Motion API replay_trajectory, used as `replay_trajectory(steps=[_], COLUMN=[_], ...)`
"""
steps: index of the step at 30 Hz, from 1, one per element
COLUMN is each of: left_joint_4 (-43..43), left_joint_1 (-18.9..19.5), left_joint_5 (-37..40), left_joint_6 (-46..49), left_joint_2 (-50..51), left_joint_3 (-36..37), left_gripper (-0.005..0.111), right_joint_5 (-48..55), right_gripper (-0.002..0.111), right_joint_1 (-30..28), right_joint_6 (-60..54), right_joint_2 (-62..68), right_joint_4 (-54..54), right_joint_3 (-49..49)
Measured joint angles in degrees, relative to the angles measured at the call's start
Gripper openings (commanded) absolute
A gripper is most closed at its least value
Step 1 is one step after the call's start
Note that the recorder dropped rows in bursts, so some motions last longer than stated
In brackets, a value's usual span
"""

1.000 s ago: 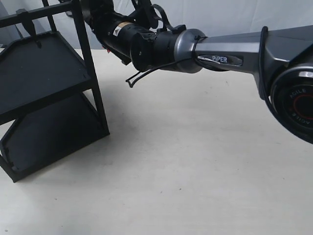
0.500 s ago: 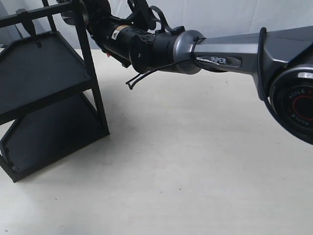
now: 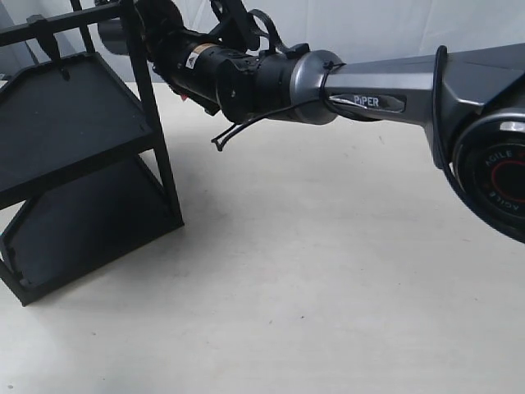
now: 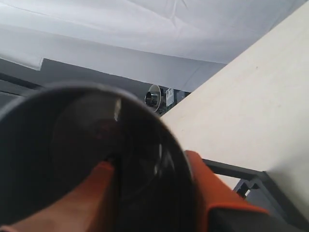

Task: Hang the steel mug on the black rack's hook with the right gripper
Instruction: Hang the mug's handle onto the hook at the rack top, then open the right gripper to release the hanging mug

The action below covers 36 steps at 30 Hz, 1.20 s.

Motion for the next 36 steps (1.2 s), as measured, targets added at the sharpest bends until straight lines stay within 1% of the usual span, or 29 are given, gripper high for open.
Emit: replay_trajectory(steps=[2, 16, 20, 23, 31, 36], left_joint_4=[0.0, 0.0, 0.0, 0.0, 0.0, 0.0], left_joint_1=[0.0, 0.0, 0.0, 0.0, 0.0, 0.0], left_joint_5=[0.0, 0.0, 0.0, 0.0, 0.0, 0.0], left_joint_6=[0.0, 0.0, 0.0, 0.0, 0.0, 0.0], left_joint_2=[0.0, 0.0, 0.0, 0.0, 0.0, 0.0], left_joint_3=[0.0, 0.0, 0.0, 0.0, 0.0, 0.0], left_gripper=[0.002, 0.002, 0.002, 0.002, 0.002, 0.002], right_joint_5=[0.5, 5.84, 10.23, 11.5, 18.92, 20.57], right_gripper=[0.057, 0.057, 0.057, 0.057, 0.057, 0.057], right_joint_1=[0.09, 0.09, 0.09, 0.09, 0.09, -0.12], right_joint_6=[0.0, -0.24, -0.24, -0.24, -0.4, -0.84], right_joint_2=[0.0, -1.09, -2.91, -5.2, -7.76, -9.25], right_joint_4=[-0.12, -0.45, -4.77, -7.8, -10.49, -13.93], right_joint_3=[0.0, 0.0, 0.0, 0.0, 0.0, 0.21])
